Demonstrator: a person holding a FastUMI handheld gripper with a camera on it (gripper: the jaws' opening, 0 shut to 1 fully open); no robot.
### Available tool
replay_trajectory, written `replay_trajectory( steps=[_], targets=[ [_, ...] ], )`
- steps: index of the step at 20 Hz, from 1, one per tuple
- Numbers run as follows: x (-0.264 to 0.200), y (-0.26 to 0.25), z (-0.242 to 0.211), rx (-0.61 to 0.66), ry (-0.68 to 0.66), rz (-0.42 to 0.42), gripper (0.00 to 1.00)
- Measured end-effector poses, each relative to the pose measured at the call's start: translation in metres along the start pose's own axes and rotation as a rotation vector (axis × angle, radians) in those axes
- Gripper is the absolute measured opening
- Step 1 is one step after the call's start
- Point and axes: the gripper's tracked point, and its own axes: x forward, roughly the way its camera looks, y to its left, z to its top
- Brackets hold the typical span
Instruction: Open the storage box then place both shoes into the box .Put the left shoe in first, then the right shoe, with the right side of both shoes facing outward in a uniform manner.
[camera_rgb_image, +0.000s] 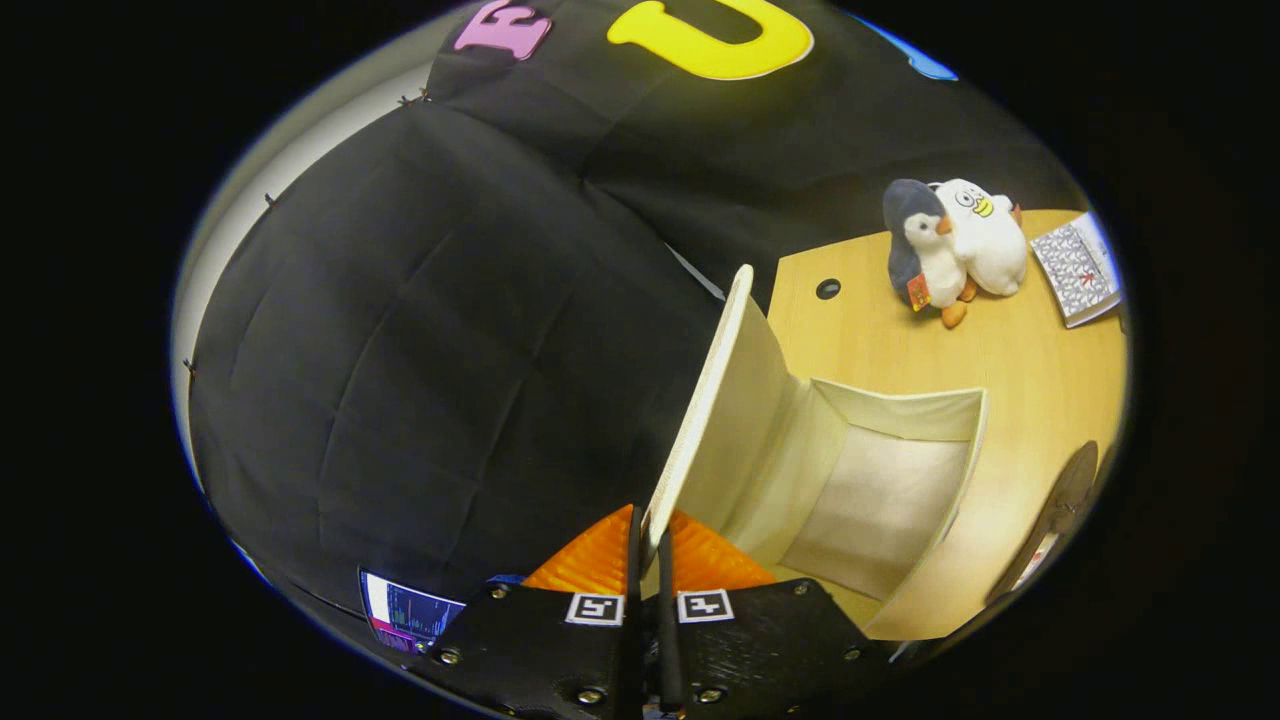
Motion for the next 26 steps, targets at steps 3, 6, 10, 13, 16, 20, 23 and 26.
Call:
replay_trajectory(
  steps=[3,6,10,13,16,20,23,26],
  targets=[
    [0.042,0.032,0.000,0.029,0.036,-0.074,0.05],
    [0.096,0.054,-0.009,0.069,0.065,-0.125,0.05],
    [0.172,0.055,-0.036,0.168,0.124,-0.164,0.05],
    [0.215,0.047,-0.058,0.183,0.161,-0.228,0.05],
    [0.238,0.035,-0.076,0.186,0.176,-0.312,0.05],
    [0.263,0.007,-0.109,0.170,0.193,-0.397,0.05],
    [0.274,-0.012,-0.121,0.159,0.196,-0.440,0.05],
    [0.280,-0.022,-0.119,0.157,0.185,-0.446,0.05]
  ],
)
